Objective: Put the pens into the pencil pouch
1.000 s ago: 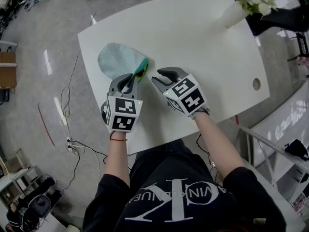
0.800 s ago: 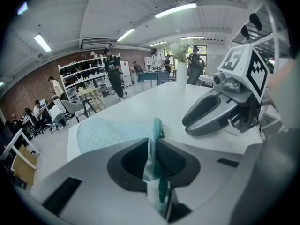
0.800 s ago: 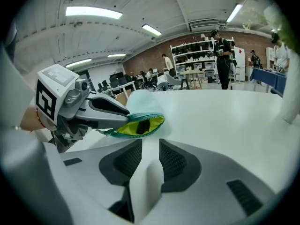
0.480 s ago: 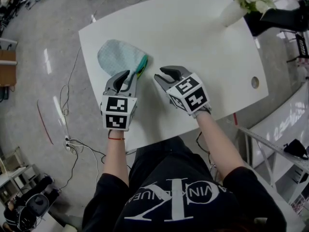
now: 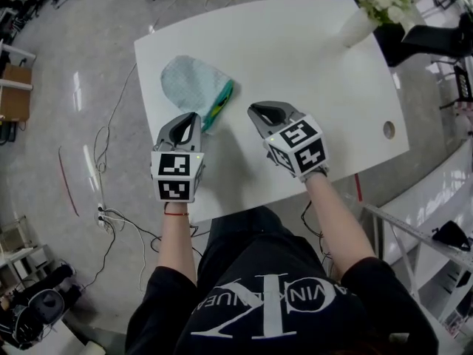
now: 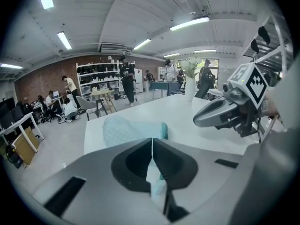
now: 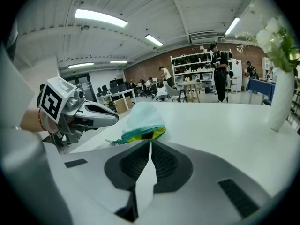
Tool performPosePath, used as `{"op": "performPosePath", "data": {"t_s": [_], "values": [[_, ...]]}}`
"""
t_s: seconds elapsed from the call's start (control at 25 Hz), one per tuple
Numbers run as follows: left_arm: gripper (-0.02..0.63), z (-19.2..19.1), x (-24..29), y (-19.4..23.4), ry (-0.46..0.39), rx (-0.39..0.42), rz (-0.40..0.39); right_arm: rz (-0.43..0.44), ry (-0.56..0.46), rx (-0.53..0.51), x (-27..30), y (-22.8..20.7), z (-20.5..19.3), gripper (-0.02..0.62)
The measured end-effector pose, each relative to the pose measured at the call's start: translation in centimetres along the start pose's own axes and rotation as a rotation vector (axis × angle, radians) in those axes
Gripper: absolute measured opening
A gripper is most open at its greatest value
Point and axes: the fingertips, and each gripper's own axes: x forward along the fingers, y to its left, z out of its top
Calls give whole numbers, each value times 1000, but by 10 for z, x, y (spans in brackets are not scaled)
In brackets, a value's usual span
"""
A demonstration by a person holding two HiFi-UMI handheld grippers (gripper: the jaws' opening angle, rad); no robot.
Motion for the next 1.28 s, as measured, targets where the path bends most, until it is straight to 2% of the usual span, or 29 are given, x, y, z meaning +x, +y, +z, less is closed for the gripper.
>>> {"op": "performPosePath", "data": {"t_s": [0.08, 0.28, 0.6, 1.12, 1.28], "values": [[5, 1, -9, 2, -21, -9, 17, -7, -20, -16, -7, 2, 4, 11], [5, 5, -34, 5, -89, -41, 49, -15, -92, -47, -29, 8, 16, 11], [3, 16, -80, 16, -218, -158, 103, -43, -198, -77, -68, 16, 36, 9], [3, 44, -154, 27, -409, -152, 217, -28, -347, -114, -113, 43, 71, 9], [3, 49, -176, 32, -454, -176, 241, -26, -381, -122, -126, 50, 81, 9]]}}
